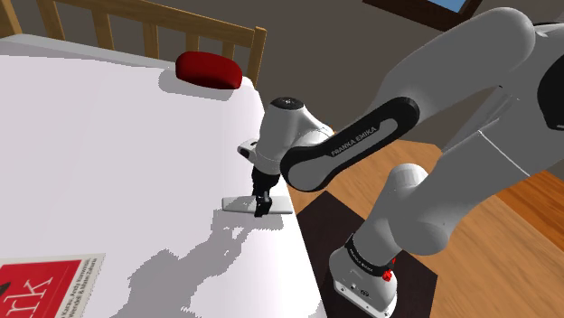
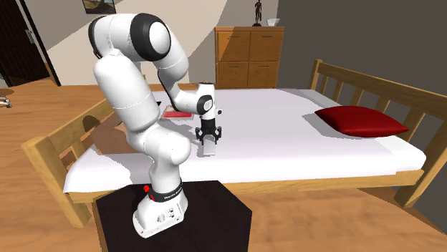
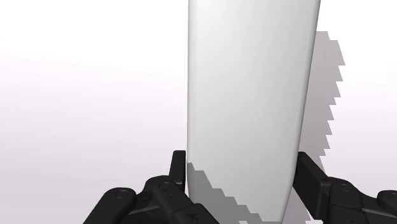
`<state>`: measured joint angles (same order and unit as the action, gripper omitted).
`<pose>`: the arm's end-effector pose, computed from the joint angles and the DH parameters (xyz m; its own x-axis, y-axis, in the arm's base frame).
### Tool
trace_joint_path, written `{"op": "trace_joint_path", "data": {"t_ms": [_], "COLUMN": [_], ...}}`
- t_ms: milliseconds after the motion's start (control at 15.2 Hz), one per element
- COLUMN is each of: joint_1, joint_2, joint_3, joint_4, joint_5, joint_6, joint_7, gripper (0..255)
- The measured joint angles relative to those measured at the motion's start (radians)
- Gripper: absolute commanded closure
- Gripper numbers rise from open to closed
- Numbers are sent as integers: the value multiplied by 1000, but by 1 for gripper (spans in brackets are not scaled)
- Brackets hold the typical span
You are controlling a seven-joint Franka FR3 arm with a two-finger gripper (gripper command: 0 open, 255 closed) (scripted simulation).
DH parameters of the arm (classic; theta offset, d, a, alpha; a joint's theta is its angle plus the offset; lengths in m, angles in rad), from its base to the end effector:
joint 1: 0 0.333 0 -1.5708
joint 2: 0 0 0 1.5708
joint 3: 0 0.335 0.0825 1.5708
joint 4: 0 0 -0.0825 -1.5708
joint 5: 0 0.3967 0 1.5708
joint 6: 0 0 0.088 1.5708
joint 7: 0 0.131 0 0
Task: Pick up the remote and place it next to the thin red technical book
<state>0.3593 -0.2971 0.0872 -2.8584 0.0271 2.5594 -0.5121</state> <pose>0.3216 0.1503 0.2594 0.5962 0.8028 -0.0074 0.8029 -0.5961 0.0080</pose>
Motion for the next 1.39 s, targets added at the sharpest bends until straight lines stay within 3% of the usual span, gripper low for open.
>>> {"op": "trace_joint_path", "data": {"t_ms": [858,1386], "joint_1": [8,76], "joint_2": [-174,3], "joint_3": [-7,117], "joint_4": [64,234], "joint_5": [8,39], "joint_6": [-238,-230], "joint_7": [-6,163], "gripper": [255,255]}}
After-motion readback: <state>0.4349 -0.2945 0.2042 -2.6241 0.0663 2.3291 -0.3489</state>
